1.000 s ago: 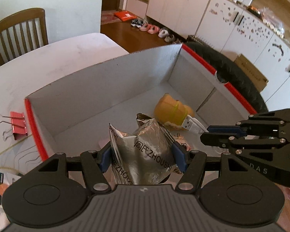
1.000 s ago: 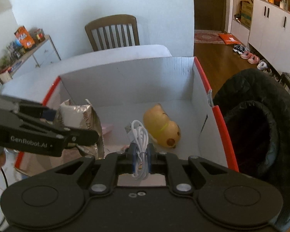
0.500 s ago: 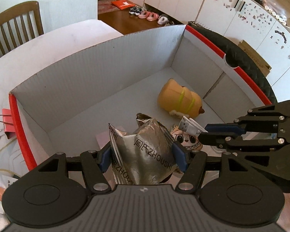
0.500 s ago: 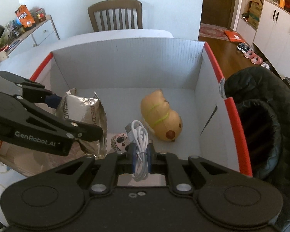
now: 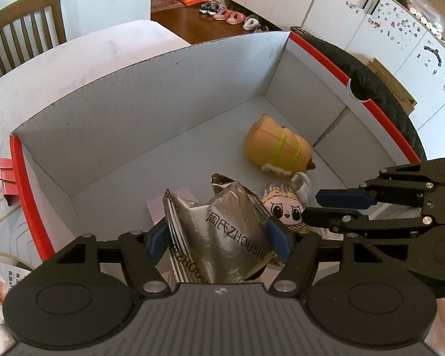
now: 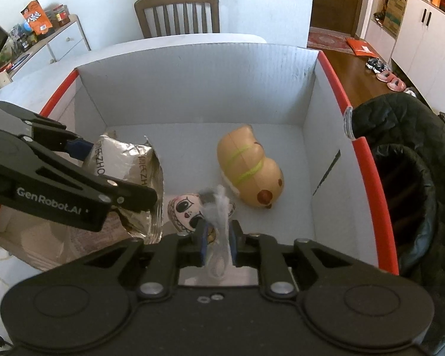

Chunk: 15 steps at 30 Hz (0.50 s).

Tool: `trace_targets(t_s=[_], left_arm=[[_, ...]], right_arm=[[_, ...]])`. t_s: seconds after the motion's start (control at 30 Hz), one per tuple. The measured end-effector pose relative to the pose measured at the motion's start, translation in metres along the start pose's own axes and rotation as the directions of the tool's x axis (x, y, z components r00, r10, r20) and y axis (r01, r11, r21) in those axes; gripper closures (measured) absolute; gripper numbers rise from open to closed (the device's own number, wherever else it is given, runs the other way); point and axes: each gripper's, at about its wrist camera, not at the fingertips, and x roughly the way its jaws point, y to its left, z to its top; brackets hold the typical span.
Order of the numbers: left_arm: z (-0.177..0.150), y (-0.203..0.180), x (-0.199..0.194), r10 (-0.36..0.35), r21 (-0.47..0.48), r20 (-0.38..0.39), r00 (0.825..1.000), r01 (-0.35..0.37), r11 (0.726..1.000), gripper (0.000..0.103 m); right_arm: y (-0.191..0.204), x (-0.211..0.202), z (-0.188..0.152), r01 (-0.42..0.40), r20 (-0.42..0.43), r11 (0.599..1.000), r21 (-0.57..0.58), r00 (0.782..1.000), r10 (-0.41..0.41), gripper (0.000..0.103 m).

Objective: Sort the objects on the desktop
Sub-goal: 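Open the left gripper to drop the pouch while the right releases the cable into the box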

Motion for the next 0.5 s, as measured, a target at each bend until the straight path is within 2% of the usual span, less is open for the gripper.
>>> trace_targets(t_s=[0.1,0.23,0.4,0.5], left_arm=[[-0.001,-0.002,-0.001,0.001,0.014,0.004,1.0,-0.001,1.0,0.03],[-0.003,-0.004,-0.005,0.001,0.021,0.016,1.0,-0.001,1.0,0.029],[-0.003,-0.003,-0.014,-0.014,0.006,0.048,0.999,0.014,1.0,0.029],[-0.004,0.0,-0.022,-0.033,-0.01,0.074,0.997,0.033,0.999,0.029]], right_arm=[[-0.001,-0.001,0.001,0.002,-0.001,1.0,0.001,1.0,-0.002,0.081],[-0.002,-0.004,0.001,0.001,0.008,1.0,-0.001,1.0,-0.001,0.069],[-0.002,-0.012,0.0,0.0,0.031,1.0,-0.022,1.0,0.001,0.061],[-0.001,-0.018,-0.001,-0.011,0.049,0.999,-0.034,0.999,0.013,0.051]])
